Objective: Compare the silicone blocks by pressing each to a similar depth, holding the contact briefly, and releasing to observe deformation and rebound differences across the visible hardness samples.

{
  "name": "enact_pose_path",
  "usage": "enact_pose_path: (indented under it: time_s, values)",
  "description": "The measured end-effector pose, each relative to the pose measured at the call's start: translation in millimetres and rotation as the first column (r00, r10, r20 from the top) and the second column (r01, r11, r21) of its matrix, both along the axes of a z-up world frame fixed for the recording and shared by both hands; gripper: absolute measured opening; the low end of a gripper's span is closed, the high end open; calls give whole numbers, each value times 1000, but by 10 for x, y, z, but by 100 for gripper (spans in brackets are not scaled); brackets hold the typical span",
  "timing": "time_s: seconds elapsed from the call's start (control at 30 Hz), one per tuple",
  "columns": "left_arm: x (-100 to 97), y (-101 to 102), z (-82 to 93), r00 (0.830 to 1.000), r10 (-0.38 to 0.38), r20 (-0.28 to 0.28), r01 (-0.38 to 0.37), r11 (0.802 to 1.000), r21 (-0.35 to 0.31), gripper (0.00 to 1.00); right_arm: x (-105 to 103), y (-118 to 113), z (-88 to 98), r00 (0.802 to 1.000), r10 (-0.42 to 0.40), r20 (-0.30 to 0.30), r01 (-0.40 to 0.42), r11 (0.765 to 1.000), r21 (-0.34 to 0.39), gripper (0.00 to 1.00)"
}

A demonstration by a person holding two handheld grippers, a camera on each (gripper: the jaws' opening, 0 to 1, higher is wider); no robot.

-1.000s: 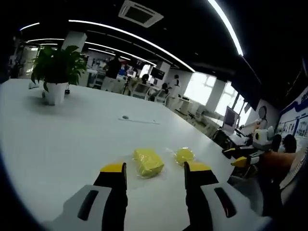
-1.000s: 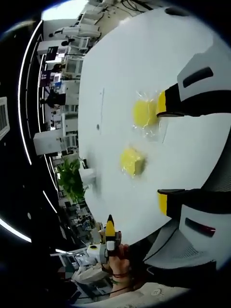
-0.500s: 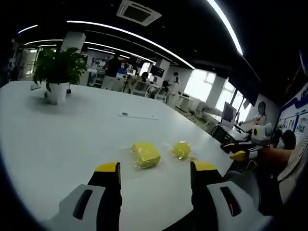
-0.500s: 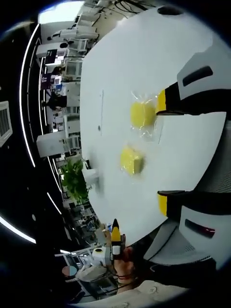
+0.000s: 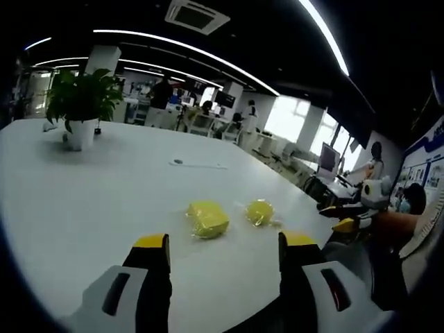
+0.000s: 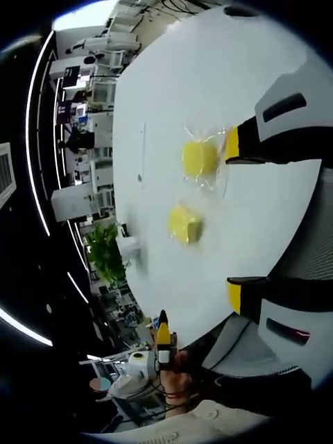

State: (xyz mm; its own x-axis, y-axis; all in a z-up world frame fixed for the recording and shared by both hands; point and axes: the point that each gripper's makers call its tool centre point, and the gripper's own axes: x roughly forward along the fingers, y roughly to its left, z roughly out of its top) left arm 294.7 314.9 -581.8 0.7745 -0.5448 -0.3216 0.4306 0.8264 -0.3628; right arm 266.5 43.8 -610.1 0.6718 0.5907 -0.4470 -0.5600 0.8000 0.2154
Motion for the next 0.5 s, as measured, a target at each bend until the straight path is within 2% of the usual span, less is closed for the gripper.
enact_pose_path:
  time_s: [0.43,0.5]
  values:
    - [-25,-4,-26,1000,6,-27,-6,1000,10,63,14,-8,-53,1000,6,-6,-6,1000,3,60]
    - [-4,-14,-18,999,12,-32,-12,1000,-9,63,23,-12,-58,1000,8,-9,-8,1000,6,60]
